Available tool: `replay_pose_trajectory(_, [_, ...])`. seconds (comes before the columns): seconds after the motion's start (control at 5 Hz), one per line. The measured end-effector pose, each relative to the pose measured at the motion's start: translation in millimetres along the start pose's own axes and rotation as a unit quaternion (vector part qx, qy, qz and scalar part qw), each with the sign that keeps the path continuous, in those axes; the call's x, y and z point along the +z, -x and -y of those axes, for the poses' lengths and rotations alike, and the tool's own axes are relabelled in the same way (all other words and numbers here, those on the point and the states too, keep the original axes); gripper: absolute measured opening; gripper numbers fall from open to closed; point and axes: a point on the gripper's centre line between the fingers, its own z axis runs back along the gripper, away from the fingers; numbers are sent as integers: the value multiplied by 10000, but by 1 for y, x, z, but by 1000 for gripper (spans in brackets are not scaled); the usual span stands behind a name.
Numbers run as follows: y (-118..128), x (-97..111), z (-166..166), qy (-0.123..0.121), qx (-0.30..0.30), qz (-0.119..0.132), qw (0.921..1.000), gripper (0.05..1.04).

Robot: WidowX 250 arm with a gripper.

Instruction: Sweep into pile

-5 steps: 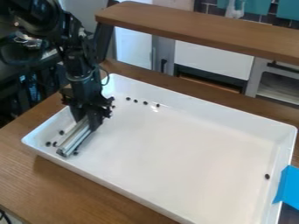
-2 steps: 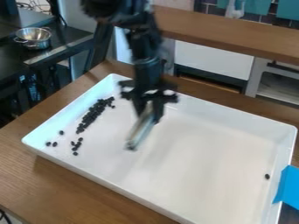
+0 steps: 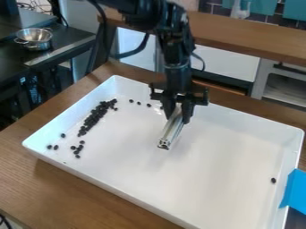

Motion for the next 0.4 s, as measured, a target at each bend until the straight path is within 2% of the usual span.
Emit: replay_pose_trajectory(0.4, [-16, -15, -34, -165, 81, -13, 9998, 380])
